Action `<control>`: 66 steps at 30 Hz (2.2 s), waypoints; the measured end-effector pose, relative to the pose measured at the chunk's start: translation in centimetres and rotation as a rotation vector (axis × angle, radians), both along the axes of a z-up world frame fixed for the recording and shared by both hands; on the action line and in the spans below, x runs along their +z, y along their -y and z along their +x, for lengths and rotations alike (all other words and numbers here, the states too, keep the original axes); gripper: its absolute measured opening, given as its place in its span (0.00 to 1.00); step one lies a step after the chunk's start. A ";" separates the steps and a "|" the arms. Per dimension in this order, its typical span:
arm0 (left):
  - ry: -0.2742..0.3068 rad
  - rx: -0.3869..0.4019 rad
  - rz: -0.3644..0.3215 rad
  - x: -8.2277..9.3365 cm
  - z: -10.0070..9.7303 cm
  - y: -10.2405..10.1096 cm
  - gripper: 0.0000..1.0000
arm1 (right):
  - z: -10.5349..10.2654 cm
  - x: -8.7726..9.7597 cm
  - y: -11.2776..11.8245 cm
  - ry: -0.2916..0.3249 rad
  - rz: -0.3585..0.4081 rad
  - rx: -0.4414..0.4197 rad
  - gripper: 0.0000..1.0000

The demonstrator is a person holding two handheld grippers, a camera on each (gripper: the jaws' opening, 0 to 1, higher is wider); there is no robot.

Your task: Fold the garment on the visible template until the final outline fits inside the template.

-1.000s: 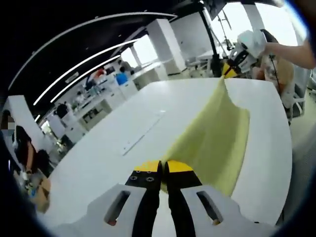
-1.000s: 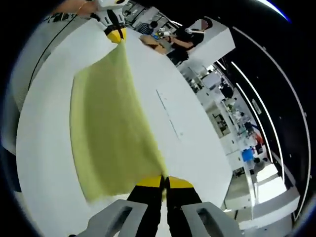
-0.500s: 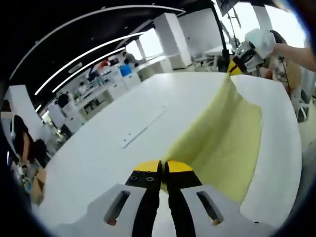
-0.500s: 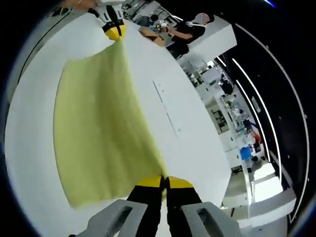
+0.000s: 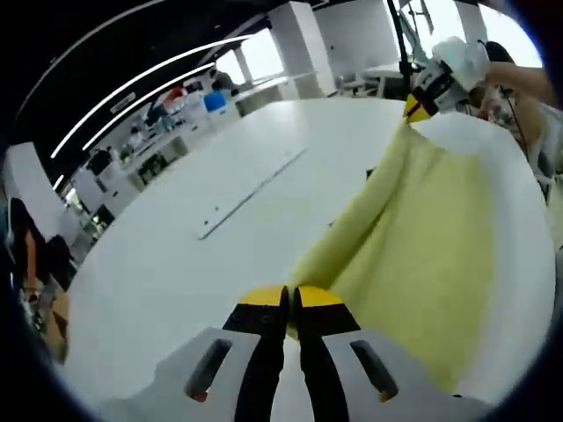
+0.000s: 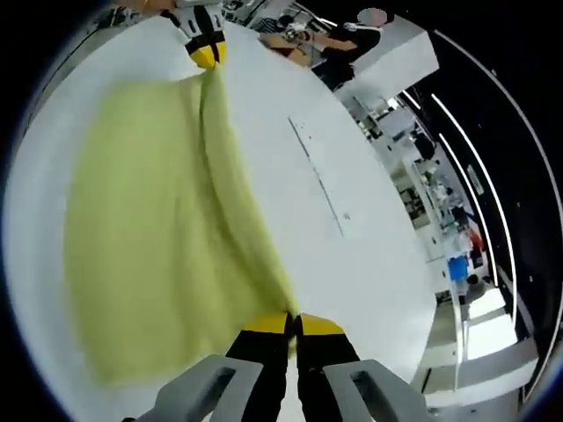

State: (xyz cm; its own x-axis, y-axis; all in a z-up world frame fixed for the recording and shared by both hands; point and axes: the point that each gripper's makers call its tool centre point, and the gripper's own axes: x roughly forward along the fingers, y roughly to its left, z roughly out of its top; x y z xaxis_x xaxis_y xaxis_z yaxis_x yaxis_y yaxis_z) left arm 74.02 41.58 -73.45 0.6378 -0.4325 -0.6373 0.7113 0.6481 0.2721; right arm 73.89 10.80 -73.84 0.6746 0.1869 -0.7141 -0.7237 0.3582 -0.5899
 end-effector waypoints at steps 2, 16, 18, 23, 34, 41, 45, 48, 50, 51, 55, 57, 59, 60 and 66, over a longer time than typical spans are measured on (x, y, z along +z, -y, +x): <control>-0.011 0.006 0.000 -0.8 0.3 -0.2 0.01 | 0.2 -0.8 -0.1 -0.014 -0.002 0.004 0.00; -0.052 0.023 0.031 -4.0 1.6 -1.0 0.03 | 1.0 -4.5 0.0 -0.134 0.080 -0.019 0.00; -0.054 0.026 0.035 -4.1 1.6 -1.2 0.04 | 0.9 -4.8 -0.1 -0.147 0.089 -0.021 0.00; -0.041 -0.034 0.047 -4.1 1.0 -1.3 0.08 | 0.7 -4.9 0.0 -0.160 0.119 -0.045 0.03; -0.025 -0.137 0.088 -4.4 -0.5 -1.0 0.19 | -0.2 -4.6 -0.8 -0.115 0.068 0.041 0.13; 0.039 -0.214 0.218 -4.2 -0.3 -0.8 0.15 | 0.2 -4.7 -0.6 -0.082 0.034 0.052 0.04; 0.077 -0.210 0.342 -4.7 0.7 -1.9 0.08 | 0.4 -4.8 -0.6 -0.074 0.033 0.048 0.01; 0.070 -0.211 0.306 -4.6 0.7 -1.7 0.05 | 0.4 -4.8 -0.4 -0.062 0.021 0.050 0.00; 0.080 -0.213 0.299 -4.3 0.7 -1.7 0.03 | 0.5 -4.8 -0.3 -0.058 0.021 0.047 0.00; 0.078 -0.209 0.280 -4.2 0.8 -1.7 0.03 | 0.5 -4.7 -0.3 -0.058 0.027 0.043 0.00; 0.060 -0.152 0.193 -3.6 1.1 -1.8 0.02 | 0.7 -4.5 -0.3 -0.055 0.054 0.020 0.00; 0.033 -0.098 0.114 -3.4 1.4 -1.8 0.01 | 1.1 -4.2 -0.3 -0.069 0.145 -0.054 0.00; 0.011 -0.038 0.050 -3.1 1.9 -2.1 0.01 | 1.6 -3.9 -0.2 -0.087 0.244 -0.136 0.00; -0.001 -0.001 0.021 -3.1 2.1 -2.2 0.01 | 2.0 -3.7 -0.2 -0.089 0.301 -0.172 0.00; -0.040 0.137 -0.088 -2.8 3.1 -2.4 0.03 | 2.6 -3.8 0.1 -0.111 0.432 -0.289 0.00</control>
